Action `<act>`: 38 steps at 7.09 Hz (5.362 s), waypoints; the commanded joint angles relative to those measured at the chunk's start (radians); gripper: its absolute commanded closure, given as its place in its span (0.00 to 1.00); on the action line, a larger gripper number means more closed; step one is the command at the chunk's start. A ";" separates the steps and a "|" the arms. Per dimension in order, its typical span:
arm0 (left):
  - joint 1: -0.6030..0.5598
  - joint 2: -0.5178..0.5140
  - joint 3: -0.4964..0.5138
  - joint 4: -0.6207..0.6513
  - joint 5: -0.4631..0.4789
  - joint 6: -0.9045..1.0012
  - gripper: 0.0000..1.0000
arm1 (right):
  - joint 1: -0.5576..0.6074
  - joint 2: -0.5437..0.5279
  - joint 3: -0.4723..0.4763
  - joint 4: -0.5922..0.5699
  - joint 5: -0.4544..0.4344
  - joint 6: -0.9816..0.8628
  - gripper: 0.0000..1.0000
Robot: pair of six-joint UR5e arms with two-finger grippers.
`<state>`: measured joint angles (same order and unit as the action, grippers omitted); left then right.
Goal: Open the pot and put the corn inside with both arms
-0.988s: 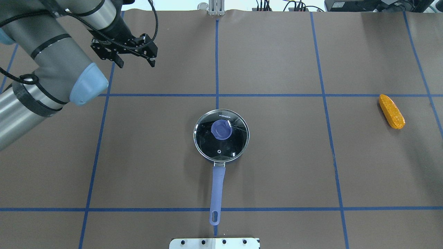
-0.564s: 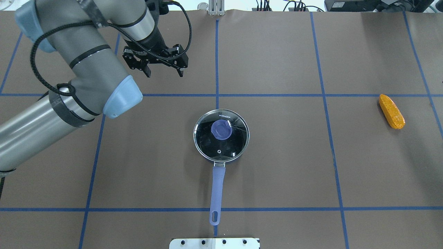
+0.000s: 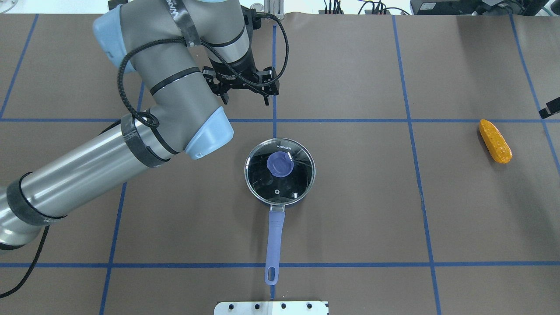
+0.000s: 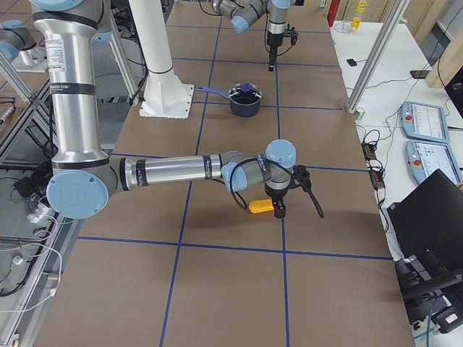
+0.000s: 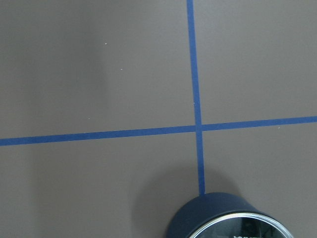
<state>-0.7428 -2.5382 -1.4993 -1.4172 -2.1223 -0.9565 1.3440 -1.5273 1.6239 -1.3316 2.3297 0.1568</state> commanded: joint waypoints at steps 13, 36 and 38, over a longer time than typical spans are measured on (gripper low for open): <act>0.203 -0.007 0.005 0.001 0.087 -0.036 0.04 | -0.014 -0.001 -0.087 0.064 -0.010 0.009 0.00; 0.212 0.025 -0.091 -0.002 0.081 -0.064 0.40 | -0.020 0.004 -0.087 0.066 -0.010 0.009 0.00; 0.200 0.068 -0.172 0.001 0.079 -0.050 0.40 | -0.026 0.006 -0.087 0.066 -0.010 0.010 0.00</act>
<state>-0.5348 -2.4975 -1.6258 -1.4177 -2.0416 -1.0144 1.3220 -1.5228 1.5368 -1.2655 2.3194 0.1666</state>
